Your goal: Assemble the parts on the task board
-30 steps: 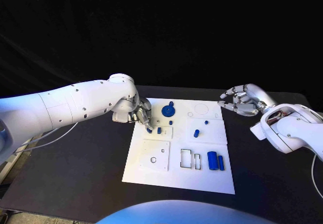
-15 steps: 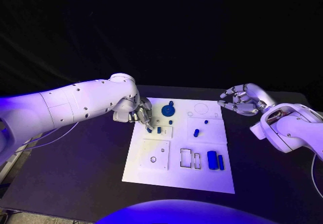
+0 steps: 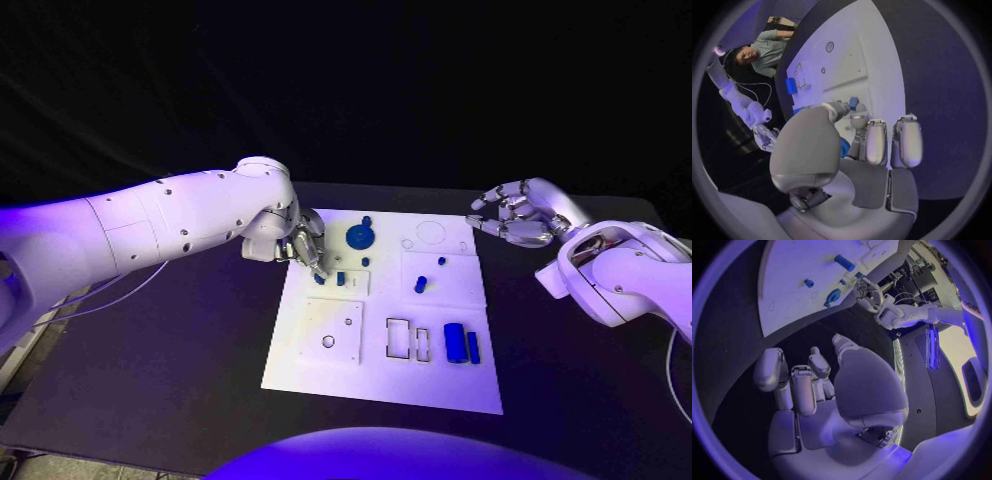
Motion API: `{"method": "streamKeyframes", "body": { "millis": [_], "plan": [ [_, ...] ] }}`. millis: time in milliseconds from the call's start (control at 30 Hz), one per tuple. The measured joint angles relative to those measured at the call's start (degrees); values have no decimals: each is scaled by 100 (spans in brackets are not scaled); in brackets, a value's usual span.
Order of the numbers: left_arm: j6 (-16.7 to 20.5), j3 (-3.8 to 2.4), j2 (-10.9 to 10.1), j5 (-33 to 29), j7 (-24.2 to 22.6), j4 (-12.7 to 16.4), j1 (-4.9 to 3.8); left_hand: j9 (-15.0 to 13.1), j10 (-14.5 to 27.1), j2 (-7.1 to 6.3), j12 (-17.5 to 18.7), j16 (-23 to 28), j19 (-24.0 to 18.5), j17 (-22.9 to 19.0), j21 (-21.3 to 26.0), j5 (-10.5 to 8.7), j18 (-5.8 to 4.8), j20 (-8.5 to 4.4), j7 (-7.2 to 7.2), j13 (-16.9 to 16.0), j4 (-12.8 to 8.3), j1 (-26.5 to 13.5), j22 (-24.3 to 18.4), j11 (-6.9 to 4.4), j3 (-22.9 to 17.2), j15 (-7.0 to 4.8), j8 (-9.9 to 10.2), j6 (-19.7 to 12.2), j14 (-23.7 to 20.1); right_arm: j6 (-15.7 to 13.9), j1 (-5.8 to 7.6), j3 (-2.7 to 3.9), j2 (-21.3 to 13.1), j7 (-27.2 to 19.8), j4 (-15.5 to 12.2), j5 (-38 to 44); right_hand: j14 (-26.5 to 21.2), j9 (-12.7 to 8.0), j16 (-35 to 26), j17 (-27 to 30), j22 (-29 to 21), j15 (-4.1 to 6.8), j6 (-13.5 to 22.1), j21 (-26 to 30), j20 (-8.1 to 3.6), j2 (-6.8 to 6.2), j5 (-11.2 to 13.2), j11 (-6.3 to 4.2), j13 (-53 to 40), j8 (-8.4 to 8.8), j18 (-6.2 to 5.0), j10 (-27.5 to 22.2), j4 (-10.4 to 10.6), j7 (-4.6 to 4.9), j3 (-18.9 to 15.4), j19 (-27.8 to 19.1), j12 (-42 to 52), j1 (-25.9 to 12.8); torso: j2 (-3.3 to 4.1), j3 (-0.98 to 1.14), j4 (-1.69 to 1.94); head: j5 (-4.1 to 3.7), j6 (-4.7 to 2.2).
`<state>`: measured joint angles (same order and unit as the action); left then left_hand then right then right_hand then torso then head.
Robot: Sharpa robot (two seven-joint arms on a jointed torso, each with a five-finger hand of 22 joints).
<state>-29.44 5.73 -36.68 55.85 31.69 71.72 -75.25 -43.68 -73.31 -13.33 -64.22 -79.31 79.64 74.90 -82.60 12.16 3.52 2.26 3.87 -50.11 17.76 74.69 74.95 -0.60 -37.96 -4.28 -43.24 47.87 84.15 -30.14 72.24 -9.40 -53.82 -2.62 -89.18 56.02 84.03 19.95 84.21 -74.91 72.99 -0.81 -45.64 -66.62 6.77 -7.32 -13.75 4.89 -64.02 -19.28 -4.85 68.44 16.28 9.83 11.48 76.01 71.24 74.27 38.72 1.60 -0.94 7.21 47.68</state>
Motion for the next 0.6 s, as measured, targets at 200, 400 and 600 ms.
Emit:
{"method": "streamKeyframes", "body": {
  "millis": [200,400,600],
  "plan": [
    [-28,2,10,1,0,-22,-1,0,0,10,0,0,0,0,0,0,0,0,1,4,0,11,0,0,0,0,13,-1,0,-1,0,0,0,-1,0,0,0,2,0,0,0,0,0,0,0,0,0,0,0,0,0,0,0,0,0,0,0,0,-1,0,0,1,4],
    [-33,7,54,7,6,-66,-4,-21,0,15,0,0,21,0,-22,-1,-1,21,2,9,0,16,-1,0,0,0,13,-2,0,-2,0,-2,0,-1,-3,0,0,2,0,0,0,0,0,0,0,0,0,0,0,0,0,0,0,0,0,0,0,0,-1,0,1,-2,9],
    [-33,12,81,19,18,-92,-5,-25,0,15,0,0,21,0,-22,-1,-1,21,12,9,0,16,-1,0,0,0,12,7,0,-2,0,-2,-5,-1,-7,0,0,2,0,0,0,0,0,0,0,0,0,0,0,0,0,0,0,0,0,0,0,0,-1,0,-3,-9,9]
  ]
}}
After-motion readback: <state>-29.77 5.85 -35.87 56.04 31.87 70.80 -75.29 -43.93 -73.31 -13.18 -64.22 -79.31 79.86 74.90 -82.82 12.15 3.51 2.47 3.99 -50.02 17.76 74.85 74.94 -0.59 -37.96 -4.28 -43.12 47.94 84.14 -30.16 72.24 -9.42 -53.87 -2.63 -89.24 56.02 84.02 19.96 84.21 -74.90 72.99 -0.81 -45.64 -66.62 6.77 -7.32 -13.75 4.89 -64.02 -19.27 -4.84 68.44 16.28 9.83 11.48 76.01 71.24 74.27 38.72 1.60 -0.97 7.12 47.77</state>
